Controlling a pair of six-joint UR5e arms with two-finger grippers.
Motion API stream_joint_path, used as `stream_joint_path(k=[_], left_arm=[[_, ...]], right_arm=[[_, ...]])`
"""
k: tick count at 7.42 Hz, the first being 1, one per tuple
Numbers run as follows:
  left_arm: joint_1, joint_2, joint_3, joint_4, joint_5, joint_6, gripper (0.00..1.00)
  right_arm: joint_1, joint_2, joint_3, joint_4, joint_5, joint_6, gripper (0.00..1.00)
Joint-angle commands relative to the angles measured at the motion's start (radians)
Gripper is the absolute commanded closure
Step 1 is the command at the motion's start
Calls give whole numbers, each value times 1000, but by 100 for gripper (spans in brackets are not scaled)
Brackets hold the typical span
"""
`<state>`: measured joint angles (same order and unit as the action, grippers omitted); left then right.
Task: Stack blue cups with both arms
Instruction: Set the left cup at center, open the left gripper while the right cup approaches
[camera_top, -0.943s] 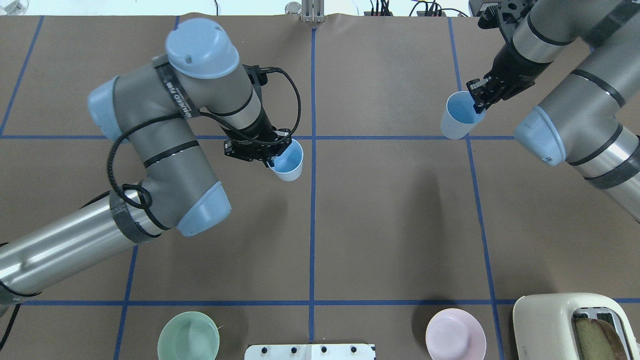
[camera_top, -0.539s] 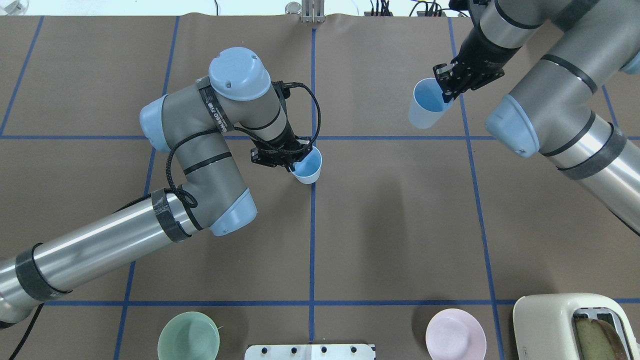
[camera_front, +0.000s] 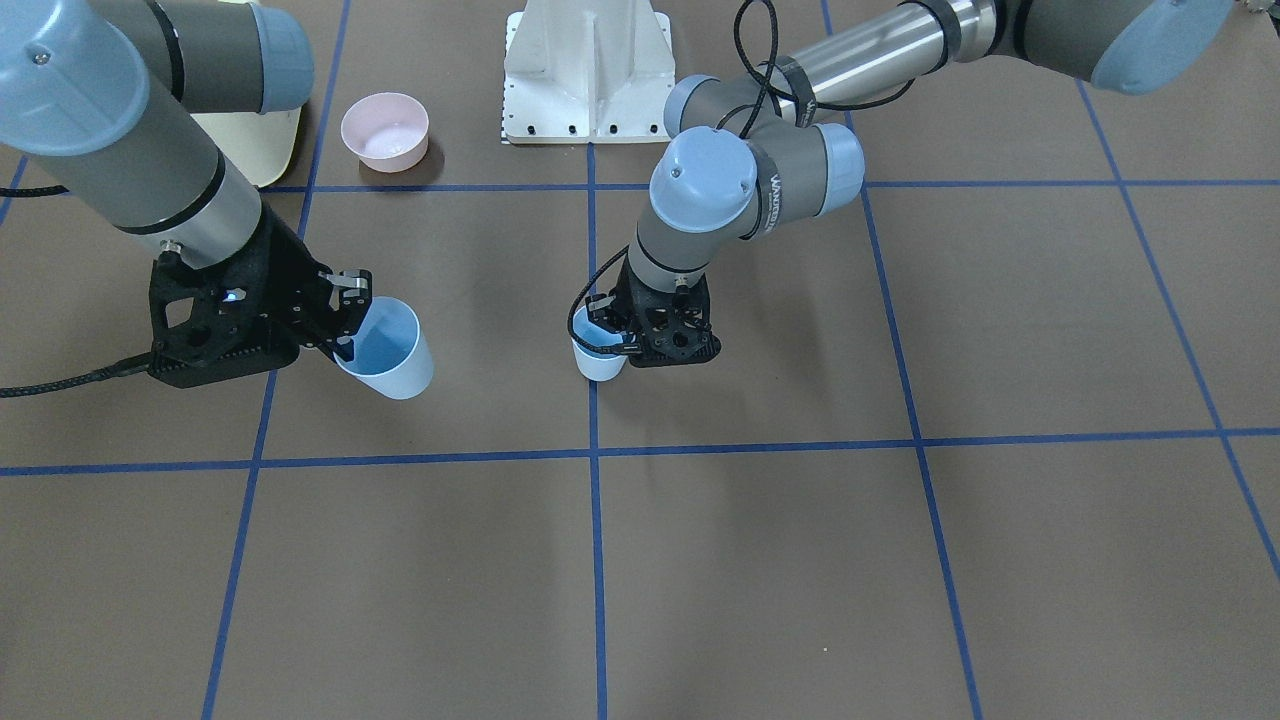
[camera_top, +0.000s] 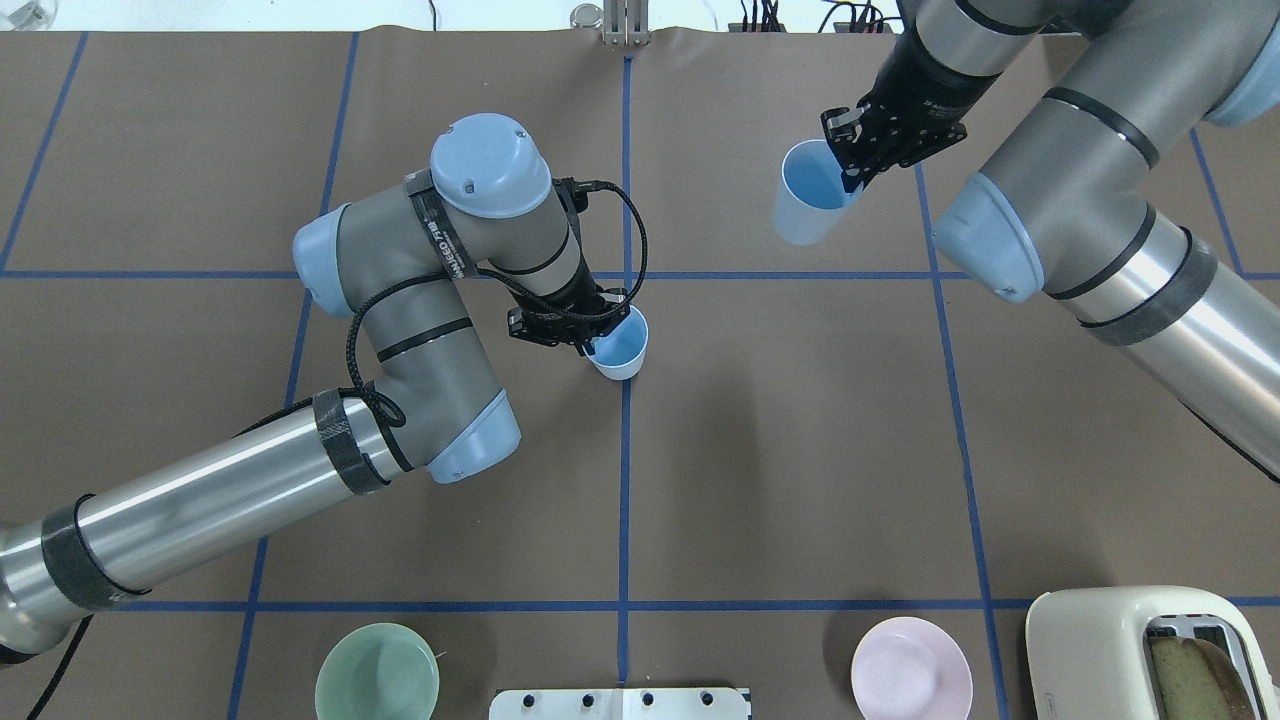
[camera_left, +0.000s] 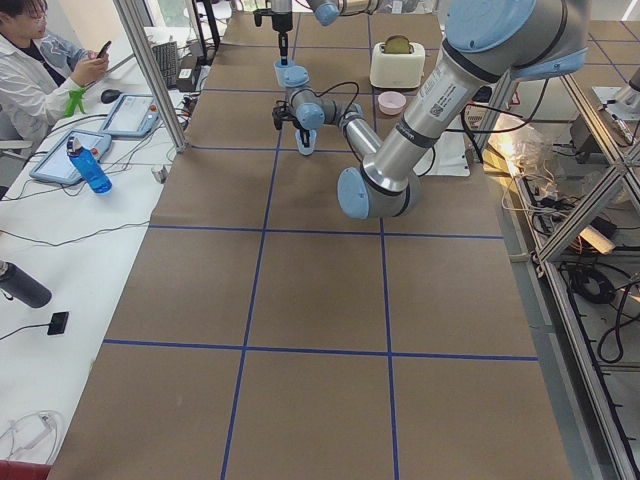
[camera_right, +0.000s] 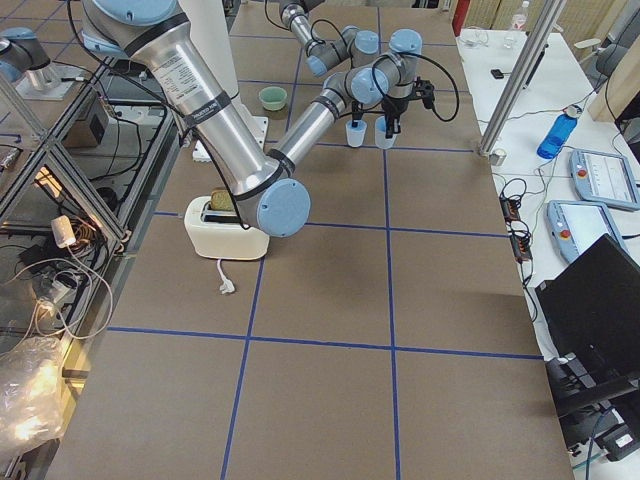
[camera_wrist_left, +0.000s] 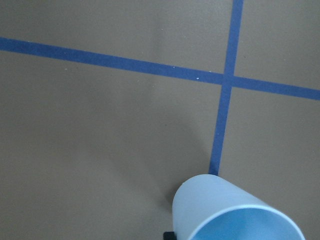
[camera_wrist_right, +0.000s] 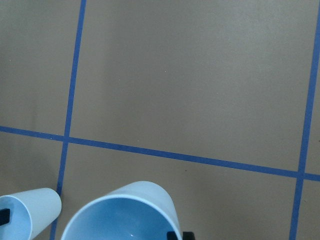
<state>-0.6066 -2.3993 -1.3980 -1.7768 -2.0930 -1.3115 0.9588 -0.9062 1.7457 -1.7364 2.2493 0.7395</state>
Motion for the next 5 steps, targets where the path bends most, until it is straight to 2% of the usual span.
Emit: stream_joint_path(k=[1,2,5], left_arm=[[11,-4,26,-47,7,1,96],[11,-4,31,-61,7,5,88],[4,-3,24,-62,7,93,24]], right_arm=[[-23,56,-32,5,1,62,92],[-32,85,-52,5,0,75,92],[-58,98,-60,8,-10,81,92]])
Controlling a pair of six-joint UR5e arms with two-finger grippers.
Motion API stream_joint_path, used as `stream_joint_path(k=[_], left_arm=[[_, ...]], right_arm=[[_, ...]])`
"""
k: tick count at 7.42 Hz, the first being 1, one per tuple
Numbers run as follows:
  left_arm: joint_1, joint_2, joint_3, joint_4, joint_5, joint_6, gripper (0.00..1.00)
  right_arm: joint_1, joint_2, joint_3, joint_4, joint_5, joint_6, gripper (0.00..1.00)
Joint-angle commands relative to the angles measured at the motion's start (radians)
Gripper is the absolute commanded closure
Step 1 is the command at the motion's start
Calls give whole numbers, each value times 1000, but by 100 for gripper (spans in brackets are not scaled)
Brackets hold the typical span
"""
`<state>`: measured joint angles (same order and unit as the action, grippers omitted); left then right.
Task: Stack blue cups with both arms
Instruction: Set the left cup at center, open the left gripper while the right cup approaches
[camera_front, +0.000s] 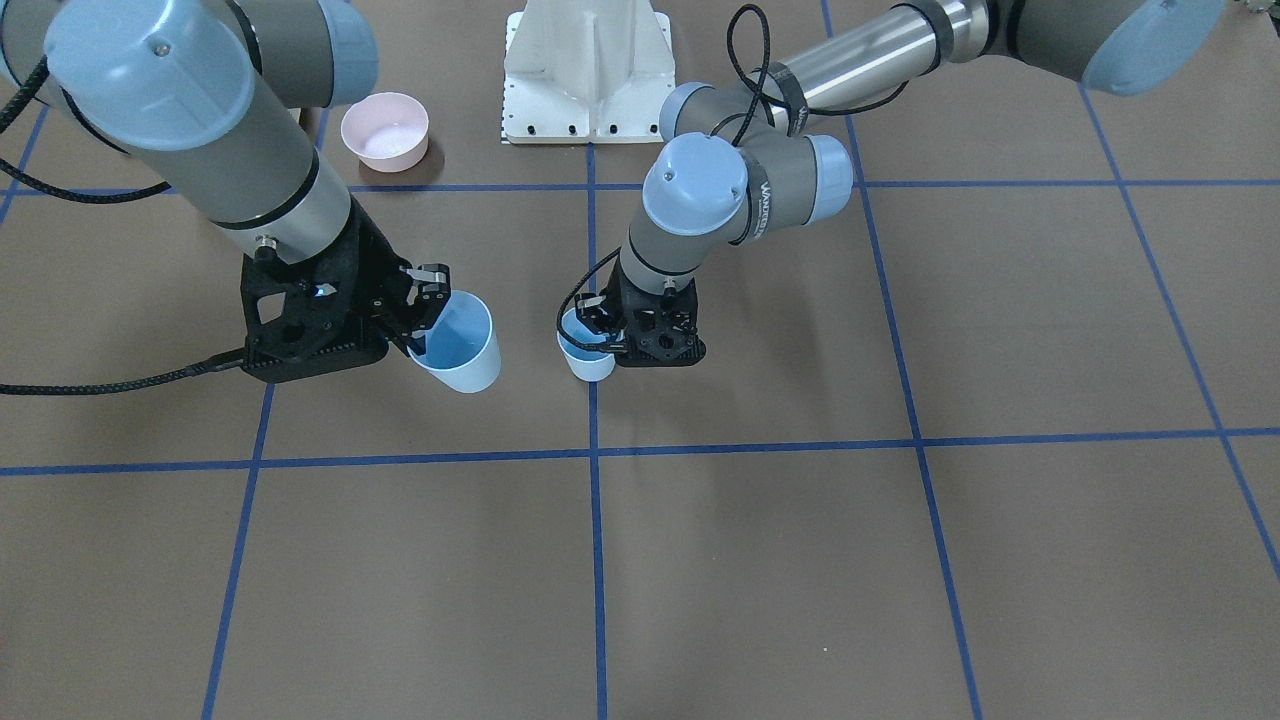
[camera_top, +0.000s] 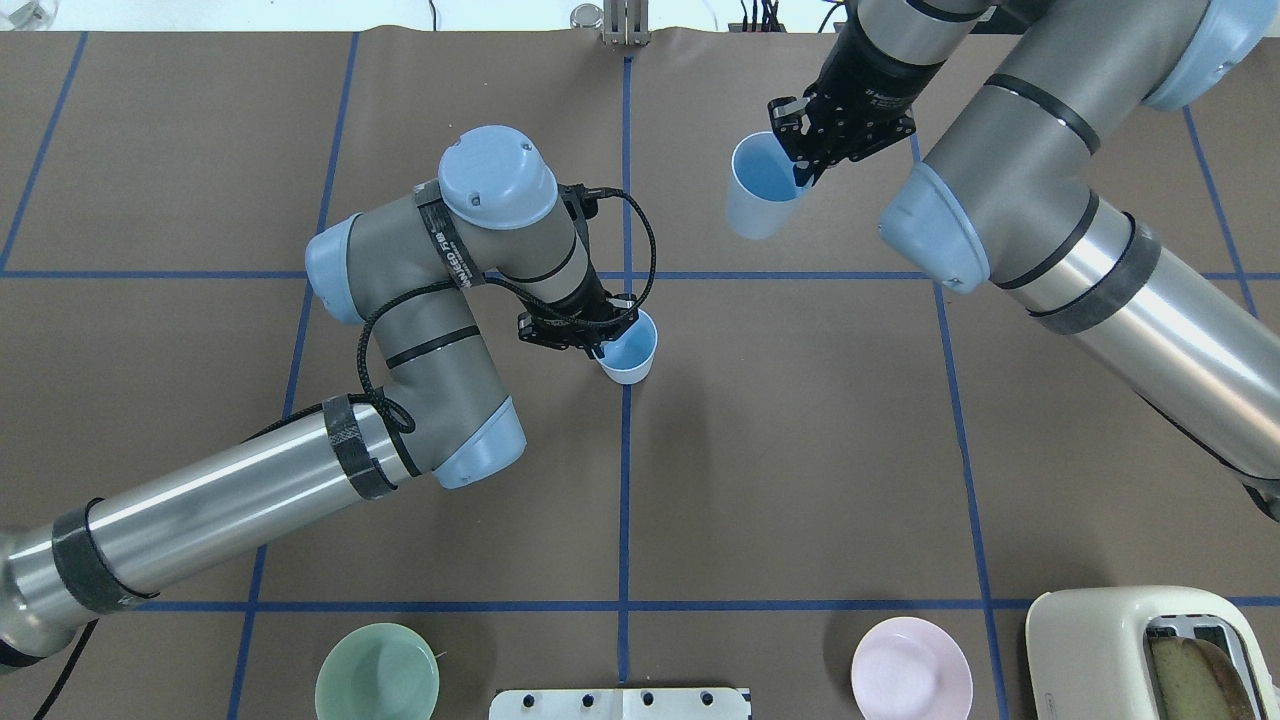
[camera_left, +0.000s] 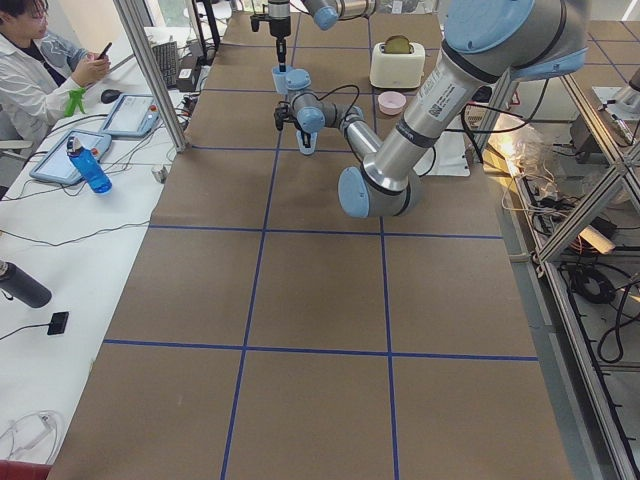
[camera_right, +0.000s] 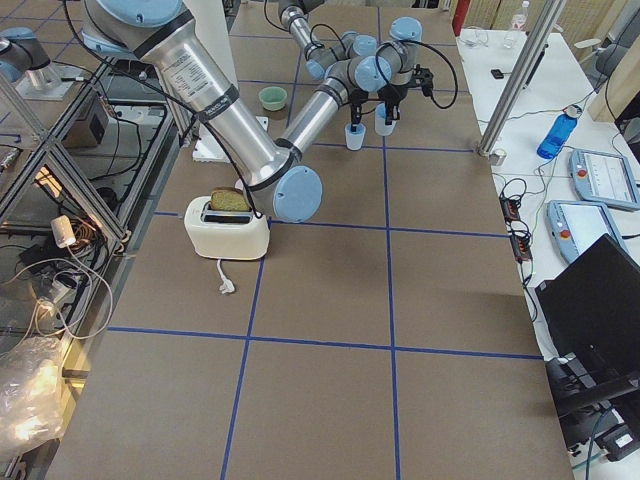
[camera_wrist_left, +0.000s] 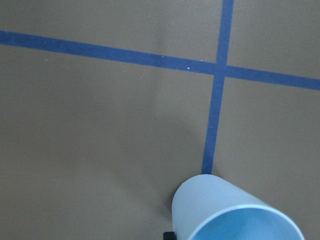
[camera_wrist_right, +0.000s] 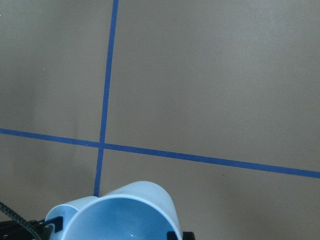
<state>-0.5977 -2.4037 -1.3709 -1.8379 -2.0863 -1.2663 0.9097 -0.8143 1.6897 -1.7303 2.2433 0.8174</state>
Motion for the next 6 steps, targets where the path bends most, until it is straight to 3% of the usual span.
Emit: stream_joint_path(k=[1,3,4,6], left_arm=[[-11,3,-26,2,0,53,3],[-72,23,-60,6,-38,56,3],[-112,35,-69,6,-104,58,3],[-184,104,-112,11,-176,167,3]], right_arm=[[-18,10,-8,5,-5,14,92],[-49,61,-63,8,-23,42,92],[-66,70,-80,18,-36,43,92],[-90,87,-140,96,-43,60,92]])
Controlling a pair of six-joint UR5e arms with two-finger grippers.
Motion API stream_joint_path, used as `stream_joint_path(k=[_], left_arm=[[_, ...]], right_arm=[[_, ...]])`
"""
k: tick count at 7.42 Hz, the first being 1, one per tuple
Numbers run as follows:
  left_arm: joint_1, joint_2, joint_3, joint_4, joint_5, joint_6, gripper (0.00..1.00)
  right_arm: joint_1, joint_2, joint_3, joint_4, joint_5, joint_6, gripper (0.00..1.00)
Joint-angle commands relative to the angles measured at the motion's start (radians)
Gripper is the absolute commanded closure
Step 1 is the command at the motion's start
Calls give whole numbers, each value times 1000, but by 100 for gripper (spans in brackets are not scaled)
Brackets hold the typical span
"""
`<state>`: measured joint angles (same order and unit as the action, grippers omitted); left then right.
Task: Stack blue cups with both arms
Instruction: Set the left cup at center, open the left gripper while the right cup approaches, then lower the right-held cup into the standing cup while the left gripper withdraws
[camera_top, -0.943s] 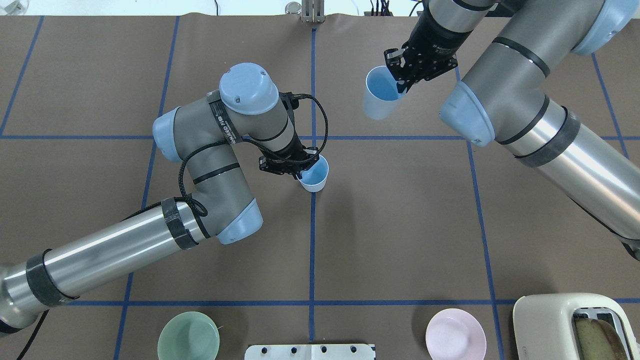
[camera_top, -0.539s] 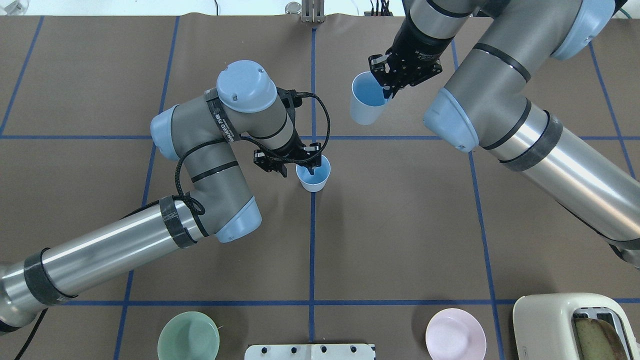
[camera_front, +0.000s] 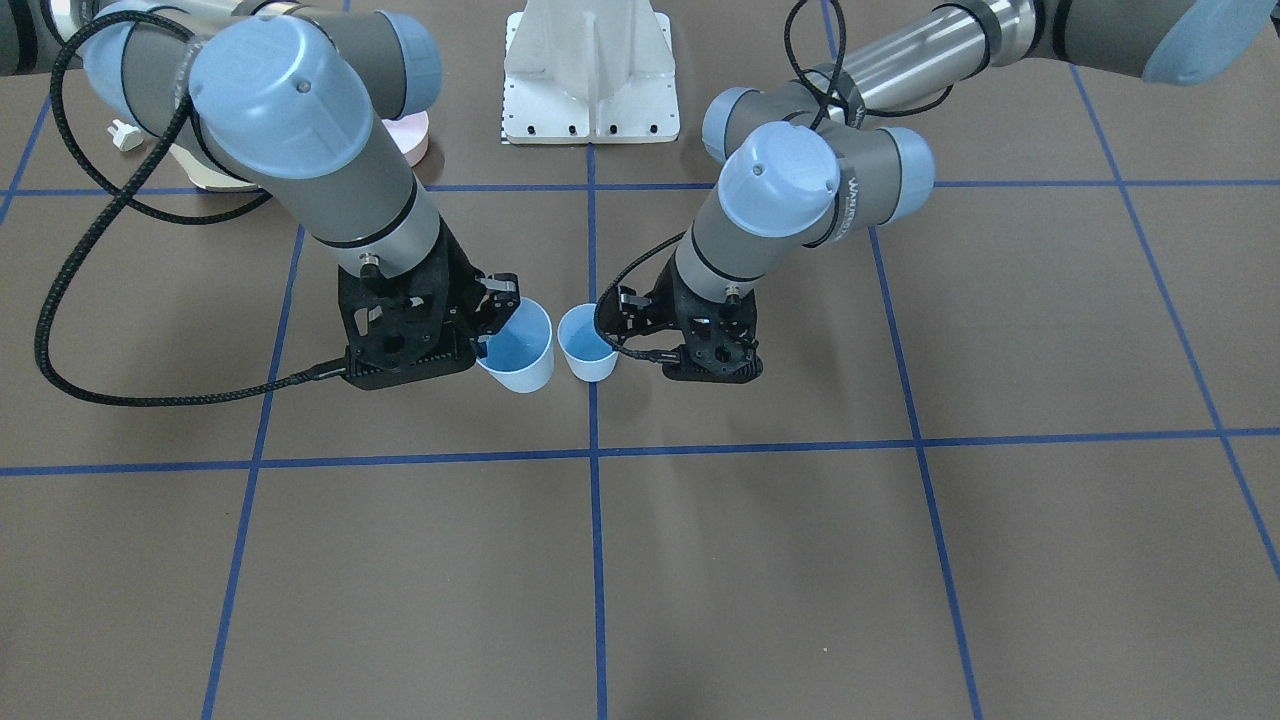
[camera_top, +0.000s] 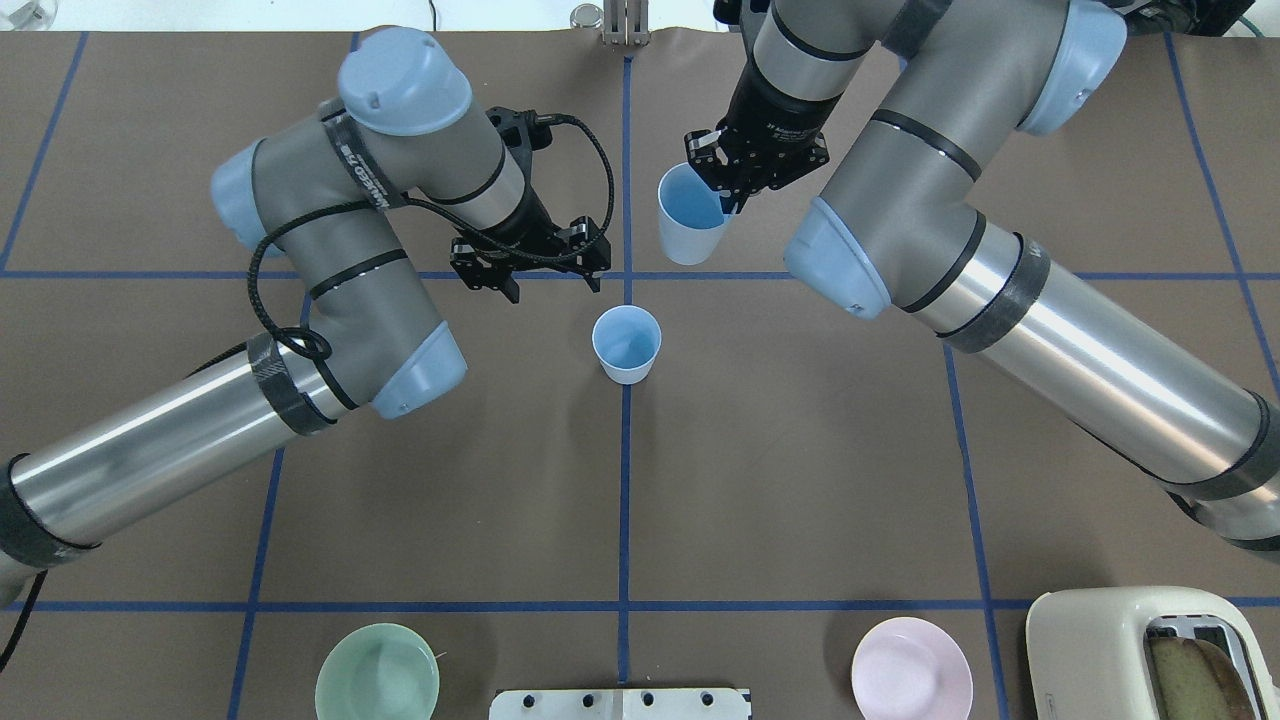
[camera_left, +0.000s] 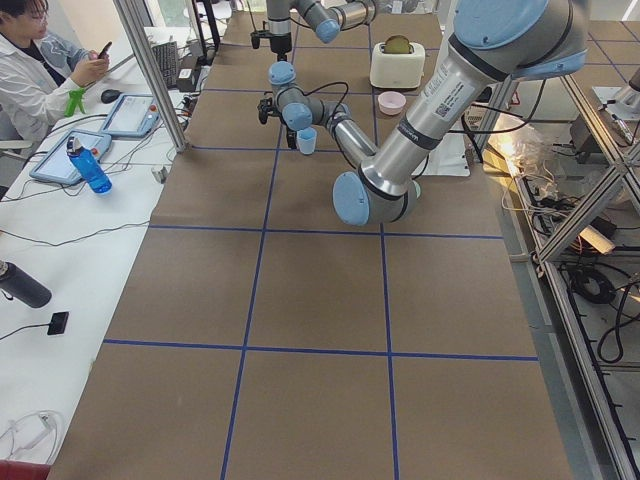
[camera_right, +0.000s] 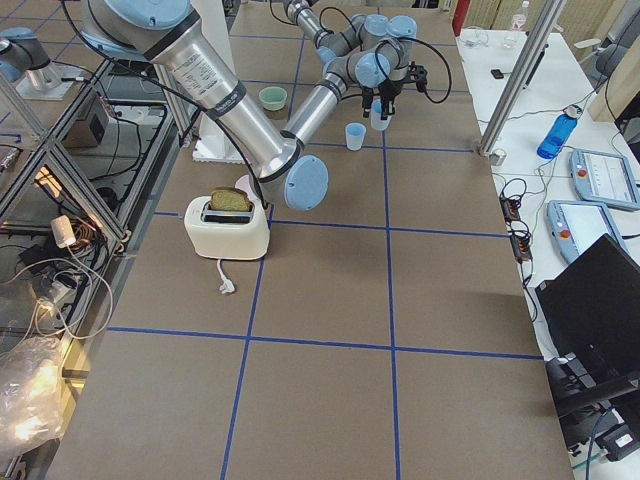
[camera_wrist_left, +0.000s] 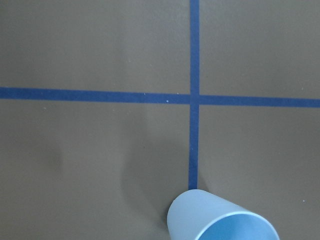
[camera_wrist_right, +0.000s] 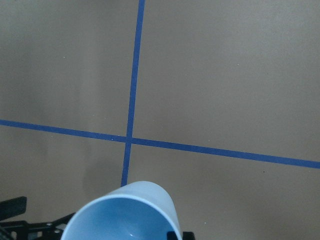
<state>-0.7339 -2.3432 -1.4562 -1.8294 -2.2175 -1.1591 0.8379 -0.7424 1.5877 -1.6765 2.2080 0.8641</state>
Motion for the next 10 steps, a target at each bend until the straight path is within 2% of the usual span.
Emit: stream_joint_path(k=[1,4,8,9,10], left_arm=[[-89,61,-30,2,-89,100,3],[-174,126,-29,4,-145,220,3],[-176,127,-24,4,-143,222,3],[-176,127,-24,4,-143,222,3],[-176,127,-24,4,-142,222,3]], right_arm=[[-48,35,-61,63,-34,39,92],[-117,49,-63,72,-85,65,92],[-138,23,-43,67,-85,70,92],[-144,5,-23,67,-87,81,92],[-160,-56,45,67,-88,81,92]])
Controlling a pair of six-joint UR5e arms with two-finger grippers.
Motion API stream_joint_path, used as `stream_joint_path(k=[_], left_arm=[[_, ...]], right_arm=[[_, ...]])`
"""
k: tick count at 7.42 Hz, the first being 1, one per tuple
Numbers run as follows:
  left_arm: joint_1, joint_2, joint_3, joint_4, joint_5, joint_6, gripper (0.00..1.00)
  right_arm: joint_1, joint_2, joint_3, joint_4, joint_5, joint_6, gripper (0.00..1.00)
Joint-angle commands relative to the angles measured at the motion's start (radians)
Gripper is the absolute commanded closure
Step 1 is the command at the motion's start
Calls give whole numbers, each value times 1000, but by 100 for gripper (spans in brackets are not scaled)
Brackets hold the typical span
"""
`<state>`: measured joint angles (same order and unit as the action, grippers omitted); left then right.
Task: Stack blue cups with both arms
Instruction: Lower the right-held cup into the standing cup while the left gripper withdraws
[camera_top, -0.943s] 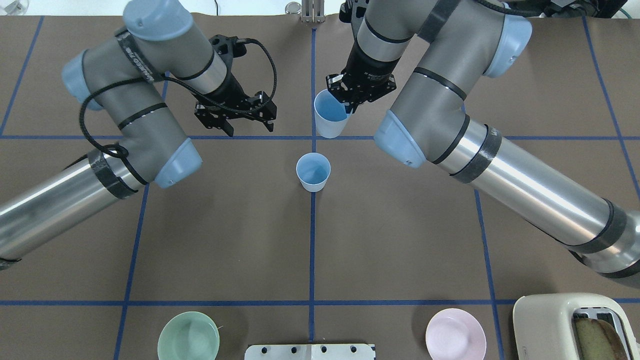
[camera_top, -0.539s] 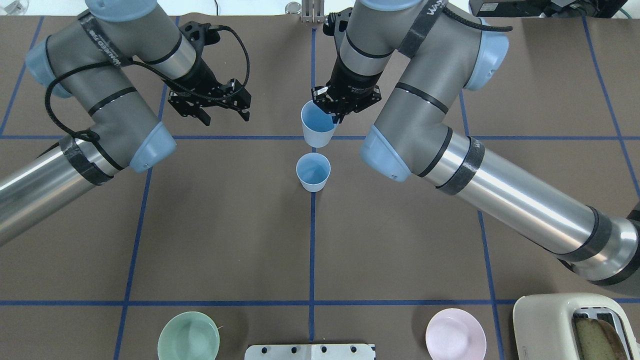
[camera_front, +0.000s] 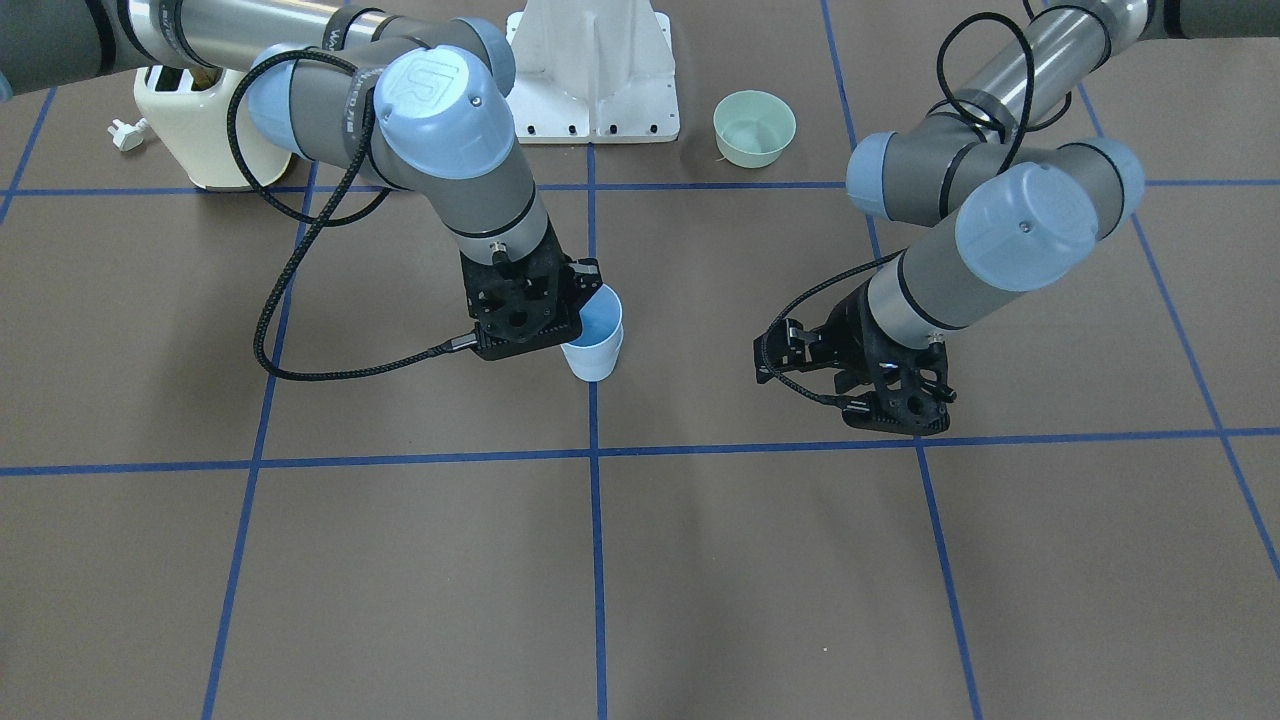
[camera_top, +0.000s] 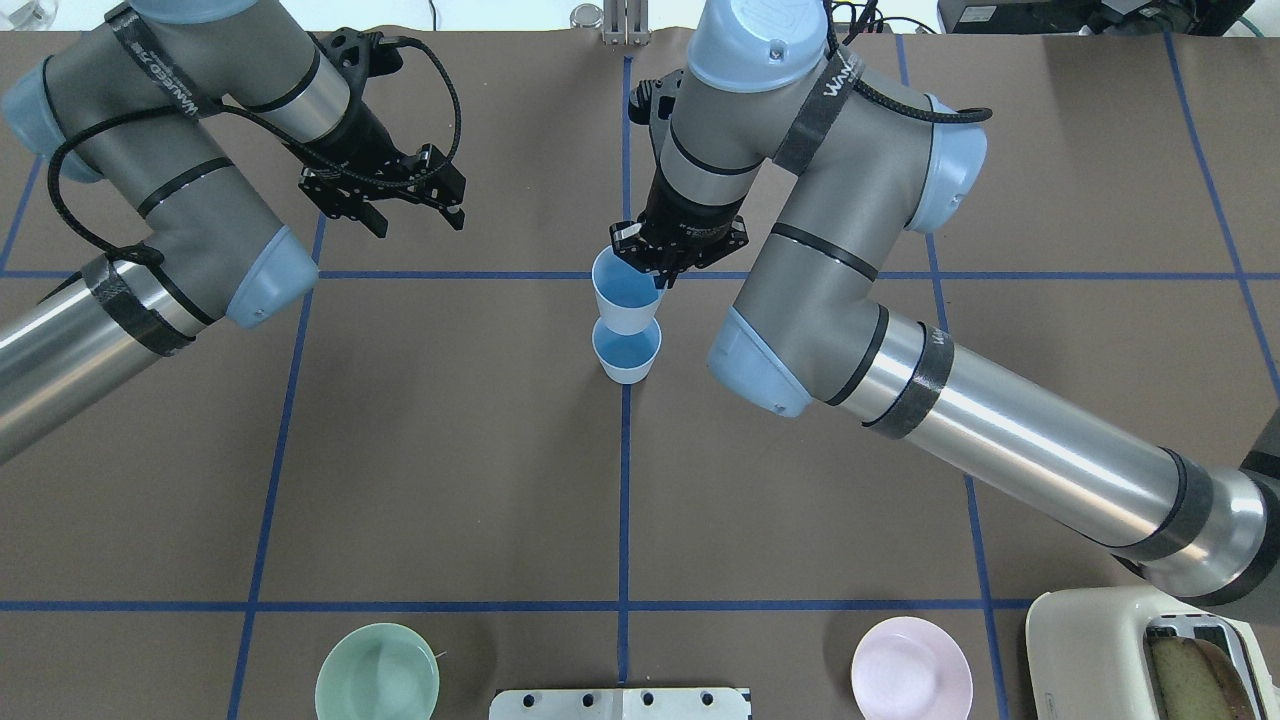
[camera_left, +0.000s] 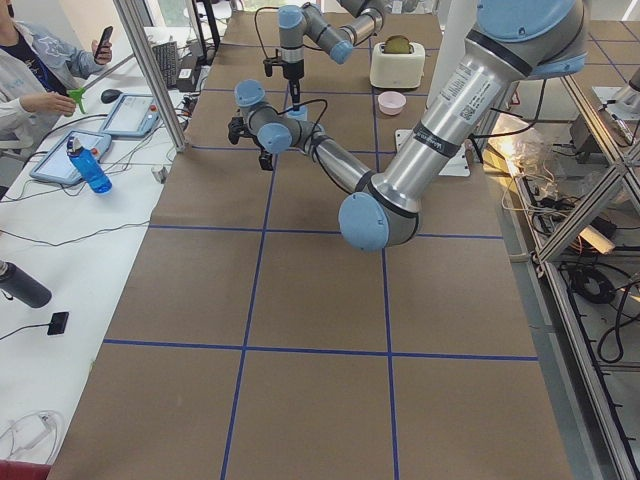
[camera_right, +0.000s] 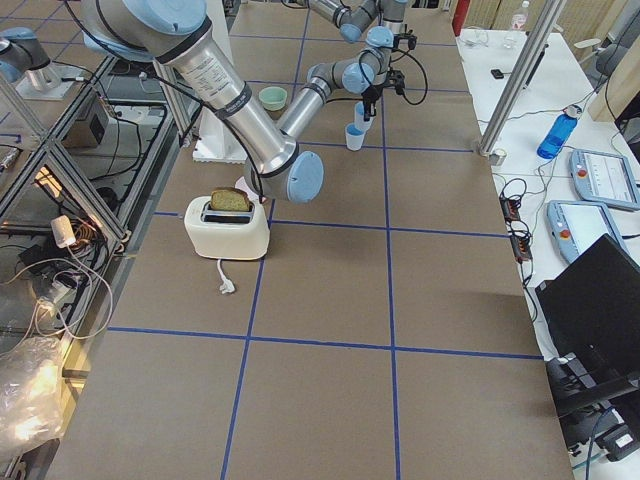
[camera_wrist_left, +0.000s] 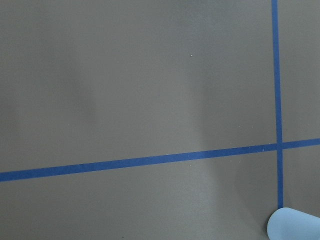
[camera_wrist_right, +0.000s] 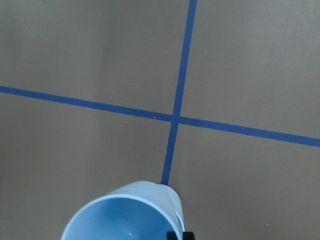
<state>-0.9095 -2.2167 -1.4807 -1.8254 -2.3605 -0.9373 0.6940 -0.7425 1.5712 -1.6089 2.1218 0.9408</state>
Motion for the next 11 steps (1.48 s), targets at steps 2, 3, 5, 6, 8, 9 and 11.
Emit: stream_joint_path(k=[2,3,5,6,8,9,11], left_arm=[[0,0,0,0,1,-1,3],[0,2,0,0,1,0,3],[0,2,0,0,3,0,3],[0,2,0,0,4,0,3],[1,2,2,0,7,-1,3],[1,2,0,0,9,-1,3],[1,2,2,0,9,-1,3]], right_arm=[[-53,-57,76,-3,-43,16,92],[-54,-52,78,-3,-43,32,92],[-59,-46,73,-2,-45,33,92],[-59,-41,72,0,-45,33,92],[-41,-31,69,1,-52,27,92],[-18,-22,69,1,-46,24,92],[1,-15,47,3,-46,19,92]])
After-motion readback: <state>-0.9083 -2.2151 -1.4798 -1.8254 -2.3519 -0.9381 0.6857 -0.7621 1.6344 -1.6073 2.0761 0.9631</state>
